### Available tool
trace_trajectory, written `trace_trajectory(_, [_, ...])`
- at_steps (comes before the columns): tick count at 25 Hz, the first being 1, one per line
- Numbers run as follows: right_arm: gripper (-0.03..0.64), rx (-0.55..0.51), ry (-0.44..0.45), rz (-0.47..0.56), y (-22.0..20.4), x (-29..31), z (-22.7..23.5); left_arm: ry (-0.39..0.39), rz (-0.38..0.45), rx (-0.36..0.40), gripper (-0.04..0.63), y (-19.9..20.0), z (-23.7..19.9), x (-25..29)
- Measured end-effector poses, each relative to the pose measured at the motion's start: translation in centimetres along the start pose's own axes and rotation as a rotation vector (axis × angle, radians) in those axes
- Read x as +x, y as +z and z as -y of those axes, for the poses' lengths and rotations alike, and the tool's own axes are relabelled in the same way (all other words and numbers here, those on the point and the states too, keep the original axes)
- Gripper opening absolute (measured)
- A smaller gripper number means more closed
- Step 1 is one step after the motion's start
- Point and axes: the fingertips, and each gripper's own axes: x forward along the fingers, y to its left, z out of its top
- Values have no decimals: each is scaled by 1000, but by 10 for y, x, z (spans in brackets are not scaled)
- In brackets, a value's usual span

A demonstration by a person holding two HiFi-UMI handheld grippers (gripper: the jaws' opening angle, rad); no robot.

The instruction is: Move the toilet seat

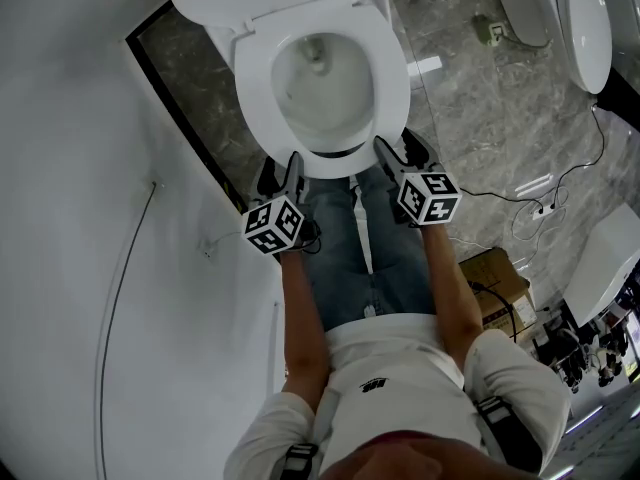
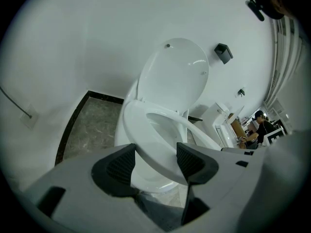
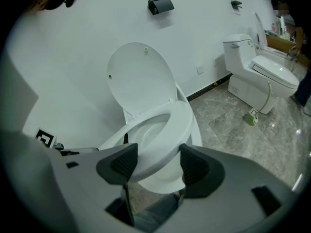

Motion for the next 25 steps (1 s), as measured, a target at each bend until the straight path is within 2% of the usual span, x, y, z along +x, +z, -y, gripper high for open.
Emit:
trace_trajectory(15, [293, 48, 27, 86, 42, -17, -18, -32, 82, -5, 276, 41, 18, -17])
trace_trajectory(25, [293, 96, 35, 143, 71, -27, -28, -40, 150, 39, 276, 72, 30, -28])
